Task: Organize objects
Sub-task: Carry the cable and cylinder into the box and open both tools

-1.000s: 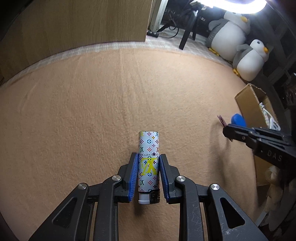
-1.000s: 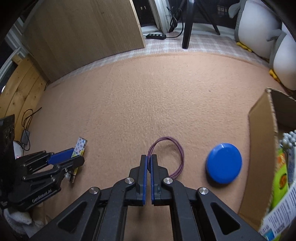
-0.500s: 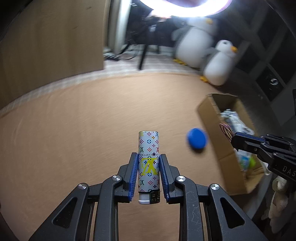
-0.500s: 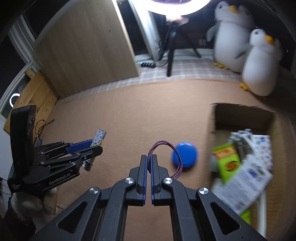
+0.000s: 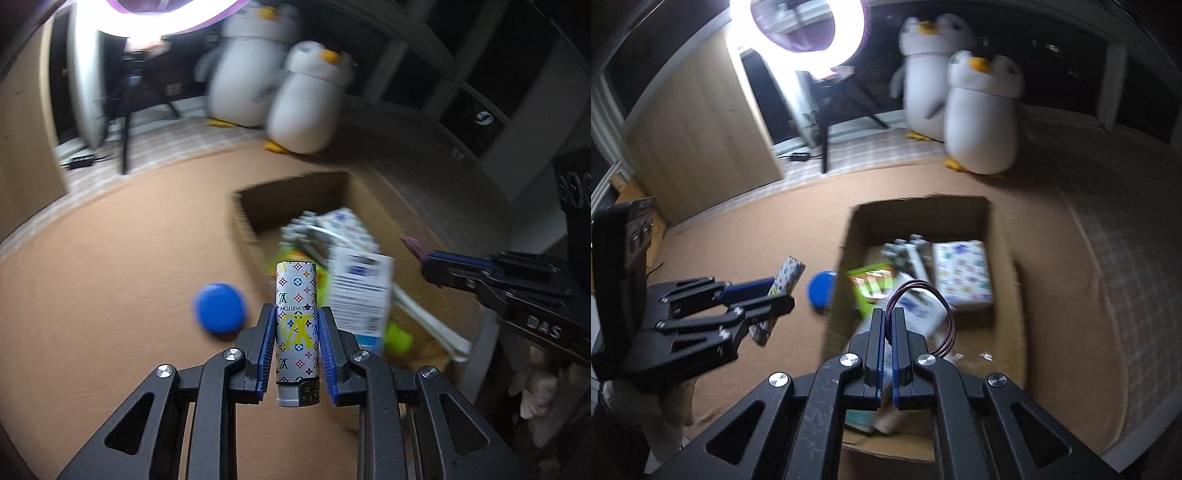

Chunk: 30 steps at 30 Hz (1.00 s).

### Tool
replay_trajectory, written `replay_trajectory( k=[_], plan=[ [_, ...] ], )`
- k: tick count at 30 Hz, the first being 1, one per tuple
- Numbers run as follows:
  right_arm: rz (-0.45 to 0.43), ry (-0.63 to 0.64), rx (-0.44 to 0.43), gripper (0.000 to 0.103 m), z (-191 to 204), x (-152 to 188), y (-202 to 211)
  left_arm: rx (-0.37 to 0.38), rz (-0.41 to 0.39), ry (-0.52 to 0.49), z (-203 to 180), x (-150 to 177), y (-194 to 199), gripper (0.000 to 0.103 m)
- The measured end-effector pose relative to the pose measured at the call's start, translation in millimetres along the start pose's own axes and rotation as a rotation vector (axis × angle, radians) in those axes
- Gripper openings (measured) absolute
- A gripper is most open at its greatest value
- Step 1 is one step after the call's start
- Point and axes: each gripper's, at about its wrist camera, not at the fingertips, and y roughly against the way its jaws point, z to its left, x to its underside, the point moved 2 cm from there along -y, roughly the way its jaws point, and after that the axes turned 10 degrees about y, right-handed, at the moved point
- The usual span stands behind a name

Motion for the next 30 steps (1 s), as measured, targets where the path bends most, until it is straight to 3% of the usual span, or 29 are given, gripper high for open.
replay_trajectory(
  k=[9,19,21,23,24,25,30],
  plan=[
    [0.028,-0.056,-0.002,0.003,-28.7,19.8,-5.3,0.039,0.062,-0.076,-55.6,15.4,-27.4,0.025],
    [0.041,-0.07,-0.014,0.004,-35.2,27.9,-5.7,0.048,0.098,-0.113,-76.1,25.6,-32.5,0.025],
    [0.041,-0.077,-0.011,0.008,-35.6,28.9,-4.6,0.051,0.104,-0.113,-76.9,26.0,-32.1,0.035],
    [0.045,-0.085,-0.018,0.021,-35.7,30.1,-4.2,0.05,0.095,-0.108,-76.0,25.9,-29.1,0.055],
    [0.042,-0.089,-0.017,0.03,-35.4,30.7,-3.3,0.05,0.089,-0.109,-75.5,25.7,-27.4,0.055],
    [0.038,-0.09,-0.014,0.032,-34.9,31.1,-2.1,0.051,0.087,-0.111,-74.7,25.7,-25.6,0.055],
    [0.026,-0.097,-0.014,0.032,-32.0,31.4,3.1,0.036,0.08,-0.1,-64.6,25.5,-19.9,0.055]
  ],
)
